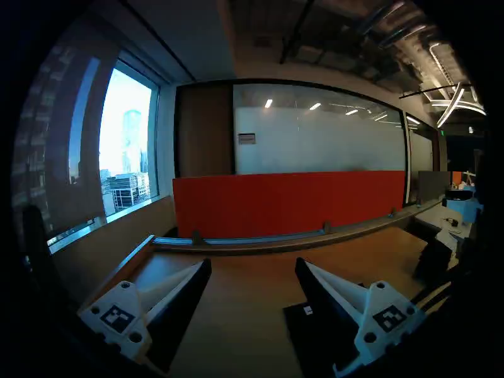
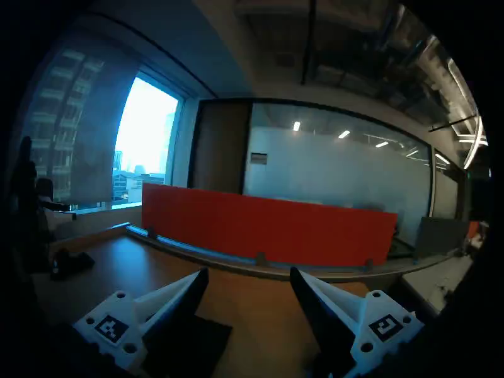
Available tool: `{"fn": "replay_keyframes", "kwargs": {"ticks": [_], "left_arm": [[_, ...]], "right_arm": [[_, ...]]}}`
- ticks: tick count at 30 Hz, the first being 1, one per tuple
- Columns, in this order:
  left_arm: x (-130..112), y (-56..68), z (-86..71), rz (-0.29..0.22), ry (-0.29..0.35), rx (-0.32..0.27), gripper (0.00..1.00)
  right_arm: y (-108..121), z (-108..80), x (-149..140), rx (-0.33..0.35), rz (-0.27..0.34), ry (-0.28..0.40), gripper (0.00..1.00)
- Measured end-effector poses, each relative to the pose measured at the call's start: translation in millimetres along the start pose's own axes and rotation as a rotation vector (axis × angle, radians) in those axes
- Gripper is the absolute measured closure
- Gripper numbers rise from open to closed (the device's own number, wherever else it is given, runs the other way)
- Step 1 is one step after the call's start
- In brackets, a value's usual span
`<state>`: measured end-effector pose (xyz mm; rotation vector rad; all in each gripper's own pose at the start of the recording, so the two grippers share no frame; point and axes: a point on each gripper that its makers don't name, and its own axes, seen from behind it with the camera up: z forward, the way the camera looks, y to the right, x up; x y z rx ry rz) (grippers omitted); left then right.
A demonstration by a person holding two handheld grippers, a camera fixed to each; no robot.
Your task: Fold towel
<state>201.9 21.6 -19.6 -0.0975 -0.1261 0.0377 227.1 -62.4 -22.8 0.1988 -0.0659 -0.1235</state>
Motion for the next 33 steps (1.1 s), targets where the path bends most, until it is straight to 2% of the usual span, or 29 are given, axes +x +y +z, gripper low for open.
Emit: {"fn": "replay_keyframes", "kwargs": {"ticks": [11,18,24,33], "left_arm": [[-31,27.3,-0.6,0.045,-0.11,-0.136,0.01],[-63,47.3,-3.2,0.102,-0.187,-0.214,0.01],[-93,61.5,-4.3,0.133,-0.249,-0.251,0.01],[-129,79.0,-8.0,0.143,-0.301,-0.268,0.01]], "right_arm": [[-26,0.7,-33,0.156,-0.073,-0.103,0.0],[-37,-5.0,-61,0.229,-0.105,-0.175,0.0],[-43,-7.8,-83,0.271,-0.121,-0.225,0.0],[-59,-8.3,-119,0.331,-0.117,-0.269,0.0]]}}
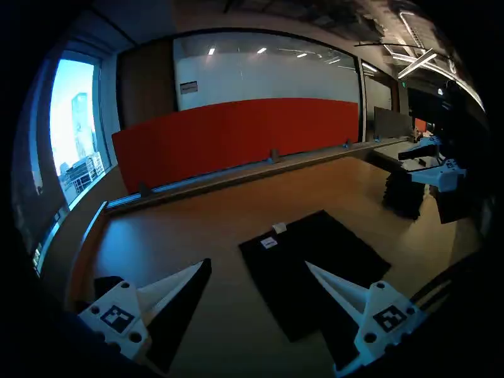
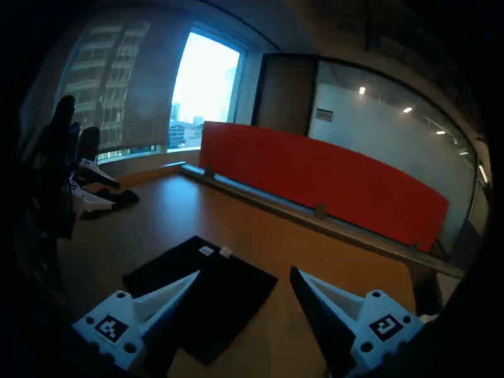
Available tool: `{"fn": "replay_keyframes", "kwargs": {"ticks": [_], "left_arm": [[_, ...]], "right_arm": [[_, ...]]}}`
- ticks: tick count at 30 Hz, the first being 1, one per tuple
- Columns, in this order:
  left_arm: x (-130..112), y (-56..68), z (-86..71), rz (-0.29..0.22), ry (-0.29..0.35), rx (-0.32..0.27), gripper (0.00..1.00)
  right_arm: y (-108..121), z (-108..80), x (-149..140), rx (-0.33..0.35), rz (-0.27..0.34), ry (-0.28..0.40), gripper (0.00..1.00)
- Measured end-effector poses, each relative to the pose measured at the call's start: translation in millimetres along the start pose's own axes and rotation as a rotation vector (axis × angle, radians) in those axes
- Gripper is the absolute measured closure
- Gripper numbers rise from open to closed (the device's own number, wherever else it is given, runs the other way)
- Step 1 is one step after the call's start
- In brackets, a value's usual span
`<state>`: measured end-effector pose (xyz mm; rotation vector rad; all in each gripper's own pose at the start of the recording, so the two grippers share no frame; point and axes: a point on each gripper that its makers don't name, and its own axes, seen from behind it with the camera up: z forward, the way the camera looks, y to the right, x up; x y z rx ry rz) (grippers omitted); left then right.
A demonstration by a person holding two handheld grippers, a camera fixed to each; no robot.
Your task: Fold towel
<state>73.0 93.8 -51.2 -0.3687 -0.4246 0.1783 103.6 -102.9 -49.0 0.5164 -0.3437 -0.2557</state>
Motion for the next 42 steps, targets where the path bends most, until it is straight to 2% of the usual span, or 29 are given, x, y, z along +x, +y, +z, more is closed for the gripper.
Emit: {"fn": "replay_keyframes", "kwargs": {"ticks": [6,15,21,30,42], "left_arm": [[-29,11.8,9.6,-0.008,-0.041,-0.012,0.01],[-74,34.6,30.2,-0.033,-0.105,-0.081,0.01],[-105,45.3,39.9,-0.012,-0.17,-0.121,0.01],[-141,54.6,50.0,0.014,-0.265,-0.166,0.01],[-178,73.8,54.0,0.055,-0.37,-0.224,0.02]], "right_arm": [[-17,8.2,-24,0.046,-0.016,-0.044,0.0],[-31,22.9,-74,0.069,-0.033,-0.147,0.0],[-42,29.5,-114,0.093,-0.05,-0.22,0.0],[-60,38.2,-160,0.133,-0.034,-0.297,0.0],[-68,36.2,-193,0.159,-0.014,-0.367,0.02]]}}
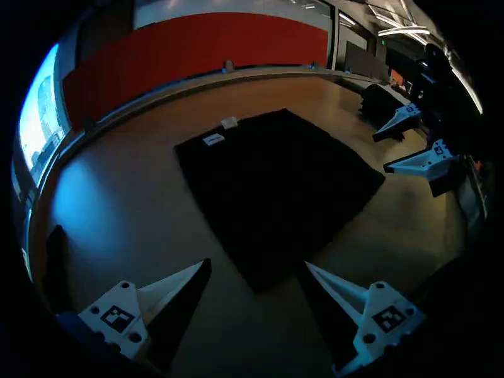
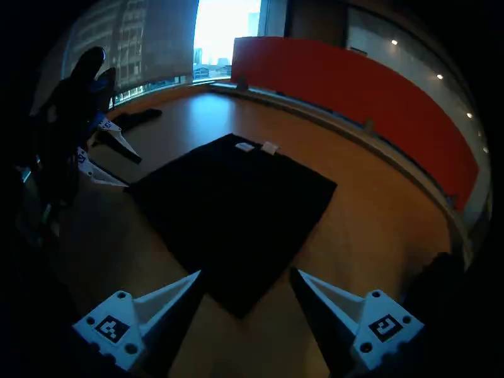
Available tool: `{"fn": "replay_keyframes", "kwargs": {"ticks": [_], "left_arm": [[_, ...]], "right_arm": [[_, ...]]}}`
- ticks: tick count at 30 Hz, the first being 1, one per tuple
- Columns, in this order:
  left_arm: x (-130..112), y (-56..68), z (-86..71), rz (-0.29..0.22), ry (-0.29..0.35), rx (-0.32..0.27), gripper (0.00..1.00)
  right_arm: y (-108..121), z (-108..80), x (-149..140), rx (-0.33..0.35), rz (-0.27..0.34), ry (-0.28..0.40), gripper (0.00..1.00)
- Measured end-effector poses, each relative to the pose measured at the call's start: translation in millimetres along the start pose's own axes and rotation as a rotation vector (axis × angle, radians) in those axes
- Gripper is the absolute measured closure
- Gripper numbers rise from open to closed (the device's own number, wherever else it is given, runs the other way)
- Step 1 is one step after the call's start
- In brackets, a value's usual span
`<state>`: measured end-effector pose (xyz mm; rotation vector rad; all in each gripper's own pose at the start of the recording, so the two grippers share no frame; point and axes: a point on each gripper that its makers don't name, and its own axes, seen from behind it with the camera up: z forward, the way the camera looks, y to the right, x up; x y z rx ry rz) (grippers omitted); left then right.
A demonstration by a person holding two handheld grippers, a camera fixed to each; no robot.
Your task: Fold towel
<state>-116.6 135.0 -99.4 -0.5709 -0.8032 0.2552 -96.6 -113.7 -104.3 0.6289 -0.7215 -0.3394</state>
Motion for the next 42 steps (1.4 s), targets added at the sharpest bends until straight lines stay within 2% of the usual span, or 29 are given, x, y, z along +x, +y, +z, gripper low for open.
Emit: {"fn": "replay_keyframes", "kwargs": {"ticks": [6,15,22,35,42], "left_arm": [[-9,6.5,4.9,0.004,-0.03,-0.016,0.03],[-19,10.9,9.1,0.002,-0.057,-0.02,0.13],[-19,9.6,10.1,0.011,-0.062,-0.014,0.21],[-19,10.9,9.9,0.009,-0.067,-0.007,0.29],[-19,12.3,10.0,0.006,-0.068,-0.006,0.33]], "right_arm": [[-1,1.2,-11,0.017,0.012,-0.03,0.05],[-6,2.1,-22,0.045,0.014,-0.052,0.12],[-9,4.8,-26,0.065,0.018,-0.062,0.2],[-15,9.0,-42,0.095,0.019,-0.1,0.32],[-17,11.0,-44,0.098,0.026,-0.1,0.42]]}}
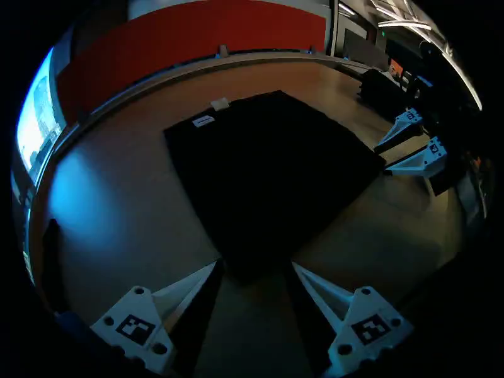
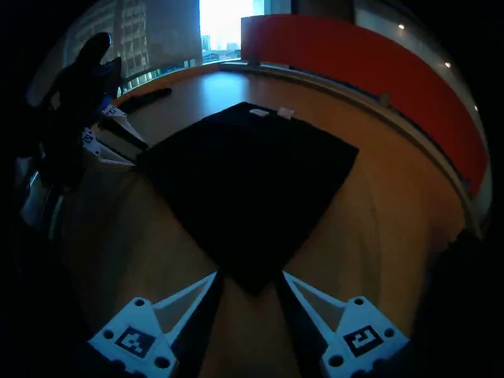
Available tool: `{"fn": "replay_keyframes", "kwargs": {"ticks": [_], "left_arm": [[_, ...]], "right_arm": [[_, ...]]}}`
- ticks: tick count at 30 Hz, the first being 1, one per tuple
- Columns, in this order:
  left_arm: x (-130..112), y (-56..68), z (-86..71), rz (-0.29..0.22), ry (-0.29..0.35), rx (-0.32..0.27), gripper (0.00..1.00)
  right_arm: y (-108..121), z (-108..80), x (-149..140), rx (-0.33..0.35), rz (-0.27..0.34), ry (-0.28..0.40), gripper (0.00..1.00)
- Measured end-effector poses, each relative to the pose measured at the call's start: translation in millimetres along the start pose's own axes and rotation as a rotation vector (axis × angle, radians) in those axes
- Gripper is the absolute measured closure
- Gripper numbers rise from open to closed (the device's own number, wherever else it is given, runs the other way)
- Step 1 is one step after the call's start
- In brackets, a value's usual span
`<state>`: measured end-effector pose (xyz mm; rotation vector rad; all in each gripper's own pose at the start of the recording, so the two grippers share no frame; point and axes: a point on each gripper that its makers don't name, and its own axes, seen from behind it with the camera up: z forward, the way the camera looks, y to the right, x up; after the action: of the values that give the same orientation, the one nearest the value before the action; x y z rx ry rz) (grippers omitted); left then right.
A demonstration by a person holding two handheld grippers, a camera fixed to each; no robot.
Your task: Fold towel
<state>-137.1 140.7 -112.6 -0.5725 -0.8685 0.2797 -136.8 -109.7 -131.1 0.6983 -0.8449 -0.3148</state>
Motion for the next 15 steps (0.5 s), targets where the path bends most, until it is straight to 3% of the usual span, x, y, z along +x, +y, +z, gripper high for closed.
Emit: {"fn": "replay_keyframes", "kwargs": {"ticks": [10,15], "left_arm": [[0.3,3.4,0.6,-0.001,-0.003,0.002,0.62],[0.9,3.6,1.1,-0.007,-0.005,0.015,0.83]], "right_arm": [[6.7,-1.6,-1.2,-0.013,0.021,0.002,0.75],[6.0,-2.4,-1.2,-0.014,0.03,0.004,0.81]]}}
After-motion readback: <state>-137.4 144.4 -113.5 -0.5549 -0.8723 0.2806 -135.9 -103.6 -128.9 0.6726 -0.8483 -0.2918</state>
